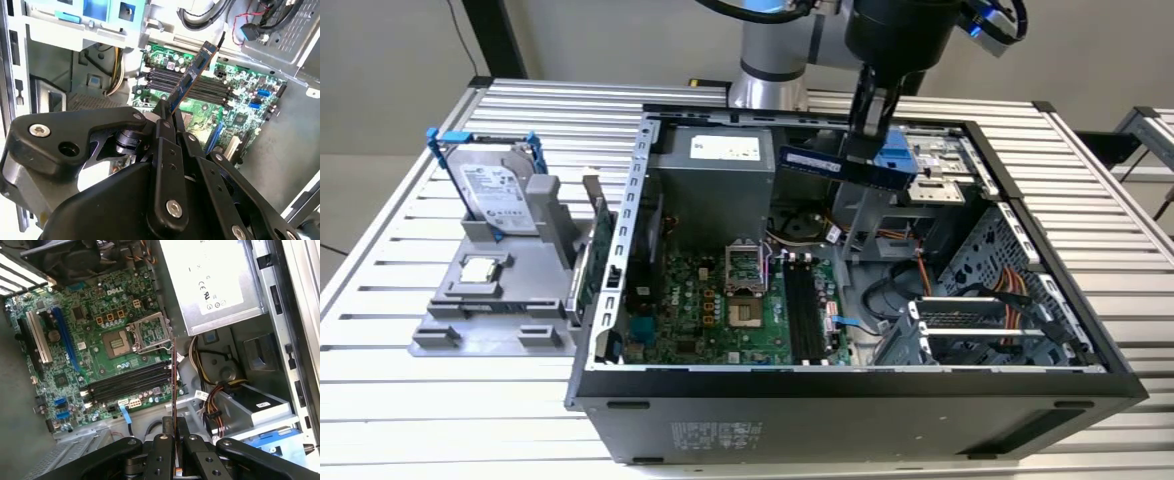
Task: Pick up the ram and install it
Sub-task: 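Insert the ram into the slot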
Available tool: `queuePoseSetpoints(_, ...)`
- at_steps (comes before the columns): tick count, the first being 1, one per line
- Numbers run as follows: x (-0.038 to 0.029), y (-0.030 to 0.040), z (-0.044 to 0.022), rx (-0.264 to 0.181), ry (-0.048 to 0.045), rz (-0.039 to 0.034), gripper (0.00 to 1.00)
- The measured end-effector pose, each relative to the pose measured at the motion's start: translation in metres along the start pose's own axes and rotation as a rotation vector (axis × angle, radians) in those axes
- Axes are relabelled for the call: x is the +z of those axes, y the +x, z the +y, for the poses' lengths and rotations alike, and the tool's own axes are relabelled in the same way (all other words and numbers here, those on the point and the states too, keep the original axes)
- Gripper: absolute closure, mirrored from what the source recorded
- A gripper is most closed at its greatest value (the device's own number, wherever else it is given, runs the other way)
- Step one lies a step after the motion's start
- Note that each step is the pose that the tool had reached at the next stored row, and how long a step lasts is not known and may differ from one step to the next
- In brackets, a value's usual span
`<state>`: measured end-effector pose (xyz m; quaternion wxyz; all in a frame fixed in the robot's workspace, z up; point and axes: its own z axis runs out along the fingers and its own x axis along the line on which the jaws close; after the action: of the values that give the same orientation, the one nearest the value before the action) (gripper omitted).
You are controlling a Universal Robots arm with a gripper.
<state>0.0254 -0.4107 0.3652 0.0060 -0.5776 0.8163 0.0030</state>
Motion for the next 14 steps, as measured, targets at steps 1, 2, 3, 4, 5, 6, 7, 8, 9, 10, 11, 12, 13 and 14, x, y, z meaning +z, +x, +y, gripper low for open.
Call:
queuePoseSetpoints(1, 0.0001, 0.0000, 0.0000, 0.009, 0.0001, 0.0000, 1.00)
queuePoseSetpoints(2, 0.0001, 0.0000, 0.0000, 0.018, 0.0002, 0.0000, 1.00)
queuePoseSetpoints(3, 0.0001, 0.0000, 0.0000, 0.027, 0.0003, 0.0001, 1.00)
queuePoseSetpoints(4, 0.0001, 0.0000, 0.0000, 0.035, 0.0005, 0.0001, 1.00)
queuePoseSetpoints(5, 0.0002, 0.0000, 0.0000, 0.043, 0.0006, 0.0000, 1.00)
queuePoseSetpoints(6, 0.0002, 0.0000, 0.0000, 0.052, 0.0007, 0.0001, 1.00)
queuePoseSetpoints(7, 0.0002, 0.0000, 0.0000, 0.060, 0.0008, 0.0001, 1.00)
queuePoseSetpoints(8, 0.0002, 0.0000, 0.0000, 0.069, 0.0009, 0.0001, 1.00)
queuePoseSetpoints(9, 0.0002, 0.0000, 0.0000, 0.077, 0.0010, 0.0001, 1.00)
queuePoseSetpoints(10, 0.0002, 0.0000, 0.0000, 0.086, 0.0011, 0.0001, 1.00)
queuePoseSetpoints(11, 0.0003, 0.0000, 0.0000, 0.095, 0.0012, 0.0001, 1.00)
queuePoseSetpoints(12, 0.0003, 0.0000, 0.0000, 0.104, 0.0013, 0.0001, 1.00)
queuePoseSetpoints(13, 0.0003, 0.0000, 0.0000, 0.112, 0.0015, 0.0002, 1.00)
queuePoseSetpoints(14, 0.0003, 0.0000, 0.0000, 0.121, 0.0016, 0.0002, 1.00)
